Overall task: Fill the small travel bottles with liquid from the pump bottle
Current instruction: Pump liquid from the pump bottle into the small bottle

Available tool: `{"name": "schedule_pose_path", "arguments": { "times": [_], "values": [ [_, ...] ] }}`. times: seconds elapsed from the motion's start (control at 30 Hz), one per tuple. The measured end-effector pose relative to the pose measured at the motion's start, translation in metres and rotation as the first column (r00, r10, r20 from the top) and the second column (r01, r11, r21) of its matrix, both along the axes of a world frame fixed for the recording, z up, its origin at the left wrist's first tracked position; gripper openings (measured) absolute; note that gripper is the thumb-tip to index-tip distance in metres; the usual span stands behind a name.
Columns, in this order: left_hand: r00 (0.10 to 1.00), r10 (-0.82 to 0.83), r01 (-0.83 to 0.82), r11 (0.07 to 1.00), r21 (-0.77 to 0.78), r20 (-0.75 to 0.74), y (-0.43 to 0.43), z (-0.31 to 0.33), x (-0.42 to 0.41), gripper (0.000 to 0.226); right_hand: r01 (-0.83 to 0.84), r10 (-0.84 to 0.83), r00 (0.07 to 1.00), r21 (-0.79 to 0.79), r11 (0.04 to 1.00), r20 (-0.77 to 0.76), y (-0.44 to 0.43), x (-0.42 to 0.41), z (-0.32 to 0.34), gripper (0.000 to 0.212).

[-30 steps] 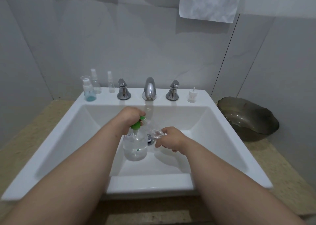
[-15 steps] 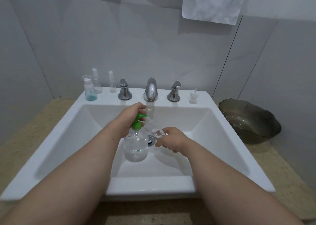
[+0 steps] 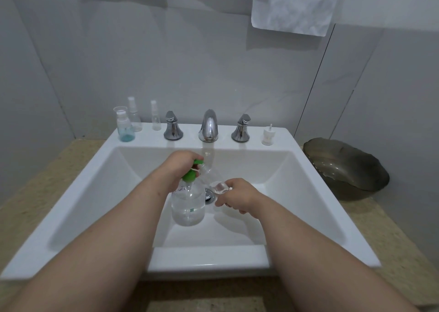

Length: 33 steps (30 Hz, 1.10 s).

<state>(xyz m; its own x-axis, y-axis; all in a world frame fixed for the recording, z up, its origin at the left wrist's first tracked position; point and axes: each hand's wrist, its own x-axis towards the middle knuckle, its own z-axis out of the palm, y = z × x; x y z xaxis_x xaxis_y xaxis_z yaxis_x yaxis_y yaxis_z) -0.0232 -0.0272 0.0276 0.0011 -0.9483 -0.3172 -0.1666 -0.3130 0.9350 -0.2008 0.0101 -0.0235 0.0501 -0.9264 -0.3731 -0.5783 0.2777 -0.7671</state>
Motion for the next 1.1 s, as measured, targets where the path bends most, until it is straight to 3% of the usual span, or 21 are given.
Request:
{"name": "schedule_pose_path", "arguments": {
  "times": [0.63,0.73,0.87,1.1],
  "values": [
    [0.983,-0.048,0.06,0.996,-0.064,0.176,-0.004,-0.004,0.003,0.034,-0.056,0.059,0.997,0.052,0.997,-0.042,0.007,0.0,0.003,0.034],
    [0.989,-0.046,0.054,0.997,-0.048,0.142,-0.005,-0.005,0.005,0.03,-0.065,0.067,0.997,0.057,0.996,-0.039,0.007,0.001,0.003,0.031],
    [0.999,0.012,-0.012,1.0,-0.013,0.051,-0.004,-0.008,0.005,0.009,-0.065,0.066,0.998,0.063,0.996,-0.016,0.007,0.001,0.004,0.019],
    [0.996,0.066,-0.064,0.998,0.024,-0.067,-0.002,-0.006,0.007,0.005,-0.052,0.052,0.999,0.039,0.998,0.005,0.007,0.0,0.005,0.015]
  ]
}}
